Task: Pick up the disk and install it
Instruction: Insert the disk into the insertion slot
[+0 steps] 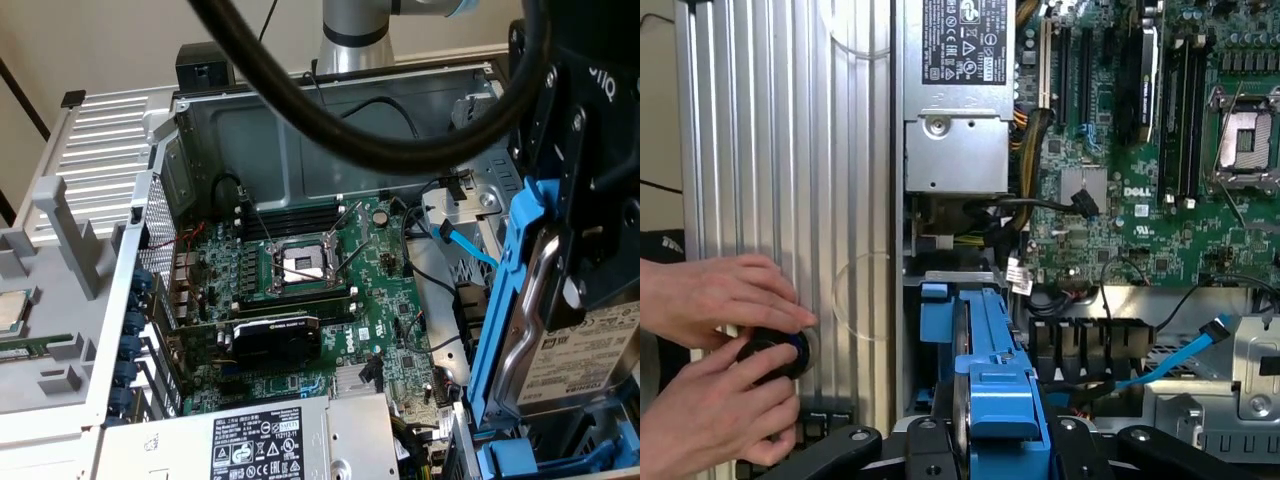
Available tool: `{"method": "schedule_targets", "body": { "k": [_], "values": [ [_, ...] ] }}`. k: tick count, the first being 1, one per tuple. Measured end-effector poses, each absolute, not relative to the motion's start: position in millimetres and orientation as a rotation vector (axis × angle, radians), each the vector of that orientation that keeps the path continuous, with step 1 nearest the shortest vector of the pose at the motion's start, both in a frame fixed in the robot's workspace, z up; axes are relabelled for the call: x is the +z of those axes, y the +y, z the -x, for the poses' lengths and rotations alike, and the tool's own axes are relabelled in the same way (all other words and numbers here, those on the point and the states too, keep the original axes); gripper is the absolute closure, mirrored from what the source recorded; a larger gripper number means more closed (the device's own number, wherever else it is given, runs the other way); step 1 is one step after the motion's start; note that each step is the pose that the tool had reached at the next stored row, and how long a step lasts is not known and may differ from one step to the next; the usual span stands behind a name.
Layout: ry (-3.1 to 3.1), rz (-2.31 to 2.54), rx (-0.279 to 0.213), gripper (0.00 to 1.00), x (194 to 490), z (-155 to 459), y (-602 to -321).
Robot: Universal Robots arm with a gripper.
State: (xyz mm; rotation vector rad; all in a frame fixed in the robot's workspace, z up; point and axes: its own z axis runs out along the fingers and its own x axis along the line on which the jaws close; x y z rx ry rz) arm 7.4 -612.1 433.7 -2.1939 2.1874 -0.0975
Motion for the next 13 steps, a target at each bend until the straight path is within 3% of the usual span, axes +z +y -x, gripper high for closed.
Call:
{"method": "schedule_targets", "body": {
  "k": [13],
  "values": [
    [2.191,2.191,-0.094,0.63,431.9,-7.3,-613.3]
  ]
}}
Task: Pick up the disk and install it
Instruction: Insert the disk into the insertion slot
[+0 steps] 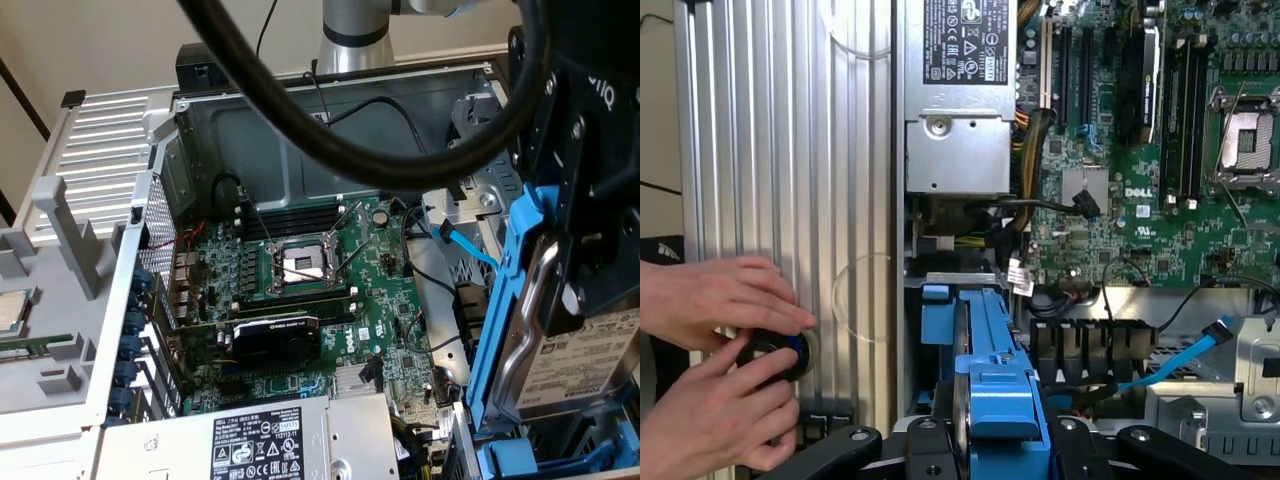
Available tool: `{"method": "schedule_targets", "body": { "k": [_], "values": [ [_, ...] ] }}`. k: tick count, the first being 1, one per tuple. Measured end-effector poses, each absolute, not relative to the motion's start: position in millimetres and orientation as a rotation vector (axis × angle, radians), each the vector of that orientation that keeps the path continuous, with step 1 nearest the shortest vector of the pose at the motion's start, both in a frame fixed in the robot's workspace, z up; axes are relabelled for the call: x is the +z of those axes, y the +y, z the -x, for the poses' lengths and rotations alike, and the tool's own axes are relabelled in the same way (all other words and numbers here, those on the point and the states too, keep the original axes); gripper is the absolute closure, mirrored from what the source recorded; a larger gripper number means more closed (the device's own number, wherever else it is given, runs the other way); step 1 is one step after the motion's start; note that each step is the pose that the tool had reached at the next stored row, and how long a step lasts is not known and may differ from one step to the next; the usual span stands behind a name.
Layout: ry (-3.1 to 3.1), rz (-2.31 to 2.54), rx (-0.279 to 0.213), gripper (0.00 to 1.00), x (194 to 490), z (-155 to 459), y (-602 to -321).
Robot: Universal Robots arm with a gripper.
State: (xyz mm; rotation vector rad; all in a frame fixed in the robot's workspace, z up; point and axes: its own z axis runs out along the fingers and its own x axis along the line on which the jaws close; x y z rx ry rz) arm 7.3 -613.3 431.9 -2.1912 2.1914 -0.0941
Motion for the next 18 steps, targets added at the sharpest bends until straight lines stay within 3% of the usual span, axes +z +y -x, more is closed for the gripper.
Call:
{"method": "schedule_targets", "body": {
  "k": [18],
  "values": [
    [2.195,2.188,-0.094,0.63,427.4,-7.4,-613.2]
  ]
}}
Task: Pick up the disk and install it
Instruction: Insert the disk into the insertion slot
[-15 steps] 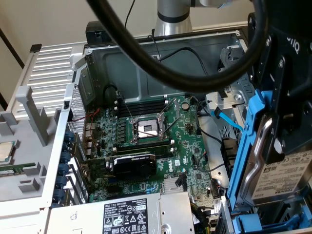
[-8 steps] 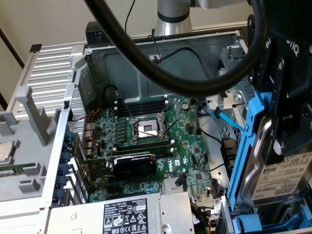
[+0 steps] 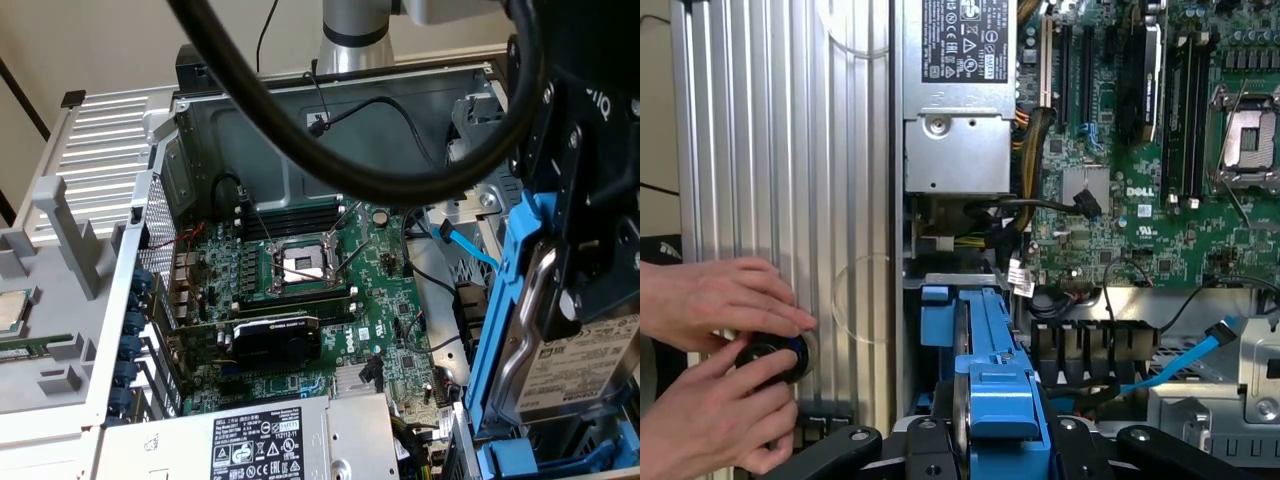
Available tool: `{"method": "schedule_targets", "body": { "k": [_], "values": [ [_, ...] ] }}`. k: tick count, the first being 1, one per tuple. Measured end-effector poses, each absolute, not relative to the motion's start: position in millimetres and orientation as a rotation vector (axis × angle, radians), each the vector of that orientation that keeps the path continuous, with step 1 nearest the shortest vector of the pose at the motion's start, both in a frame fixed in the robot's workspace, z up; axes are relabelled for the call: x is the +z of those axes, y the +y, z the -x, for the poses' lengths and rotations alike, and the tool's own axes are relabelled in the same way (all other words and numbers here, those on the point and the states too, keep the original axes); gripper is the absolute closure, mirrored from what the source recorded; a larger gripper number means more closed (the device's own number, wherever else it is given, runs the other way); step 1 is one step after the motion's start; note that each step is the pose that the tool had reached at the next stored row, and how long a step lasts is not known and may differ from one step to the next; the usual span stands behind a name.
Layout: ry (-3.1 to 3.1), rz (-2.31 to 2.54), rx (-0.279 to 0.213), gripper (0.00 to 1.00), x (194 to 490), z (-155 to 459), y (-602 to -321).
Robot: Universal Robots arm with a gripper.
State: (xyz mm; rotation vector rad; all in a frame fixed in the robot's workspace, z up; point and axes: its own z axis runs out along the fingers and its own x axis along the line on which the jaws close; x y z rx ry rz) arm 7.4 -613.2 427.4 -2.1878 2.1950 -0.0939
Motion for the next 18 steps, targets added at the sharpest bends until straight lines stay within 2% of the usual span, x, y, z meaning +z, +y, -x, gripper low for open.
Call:
{"method": "schedule_targets", "body": {
  "k": [18],
  "values": [
    [2.195,2.188,-0.094,0.63,421.1,-7.4,-611.9]
  ]
}}
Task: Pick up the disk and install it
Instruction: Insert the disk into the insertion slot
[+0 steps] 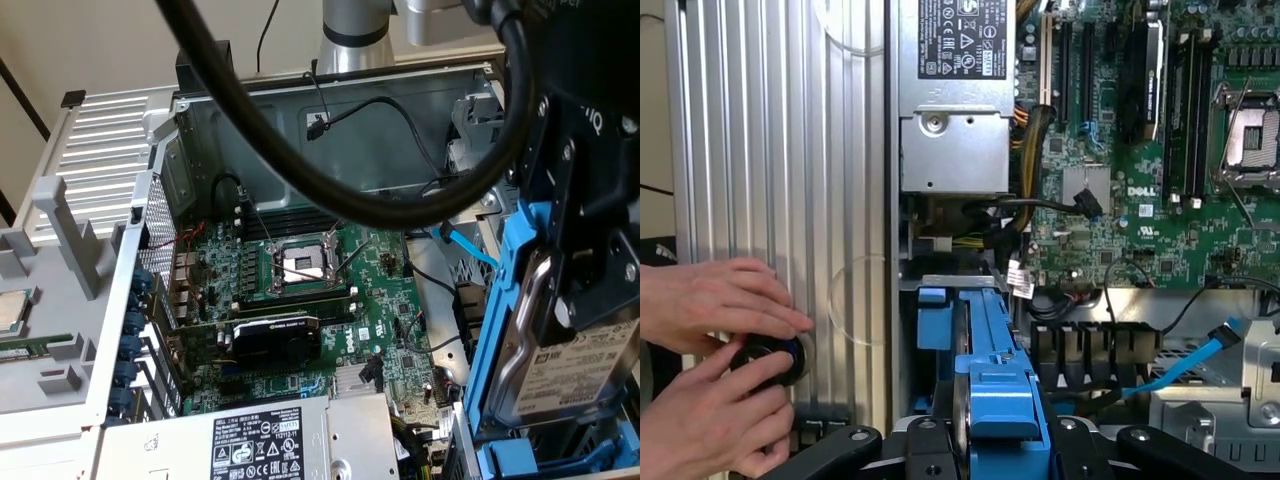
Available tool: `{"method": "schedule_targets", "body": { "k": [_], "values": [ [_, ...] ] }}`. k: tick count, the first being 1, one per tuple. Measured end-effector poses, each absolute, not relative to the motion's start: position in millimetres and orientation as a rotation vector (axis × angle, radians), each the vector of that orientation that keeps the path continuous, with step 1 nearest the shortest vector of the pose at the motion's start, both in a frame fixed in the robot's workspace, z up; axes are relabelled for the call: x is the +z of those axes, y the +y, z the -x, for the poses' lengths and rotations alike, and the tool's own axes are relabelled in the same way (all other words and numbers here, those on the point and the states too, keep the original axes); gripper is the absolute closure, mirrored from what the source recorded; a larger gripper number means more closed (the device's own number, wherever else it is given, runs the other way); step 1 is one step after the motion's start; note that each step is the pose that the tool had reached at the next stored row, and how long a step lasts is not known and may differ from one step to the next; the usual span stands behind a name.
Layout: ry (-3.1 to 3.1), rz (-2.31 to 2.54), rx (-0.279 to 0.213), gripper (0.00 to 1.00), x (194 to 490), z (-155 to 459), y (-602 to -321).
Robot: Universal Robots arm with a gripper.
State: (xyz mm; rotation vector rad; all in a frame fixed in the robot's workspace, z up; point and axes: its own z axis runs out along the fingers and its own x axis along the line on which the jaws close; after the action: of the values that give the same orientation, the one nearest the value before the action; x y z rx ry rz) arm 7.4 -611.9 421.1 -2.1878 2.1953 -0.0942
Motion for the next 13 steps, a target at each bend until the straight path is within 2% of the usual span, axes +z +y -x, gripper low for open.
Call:
{"method": "schedule_targets", "body": {
  "k": [13],
  "values": [
    [2.195,2.188,-0.094,0.63,415.7,-7.4,-610.3]
  ]
}}
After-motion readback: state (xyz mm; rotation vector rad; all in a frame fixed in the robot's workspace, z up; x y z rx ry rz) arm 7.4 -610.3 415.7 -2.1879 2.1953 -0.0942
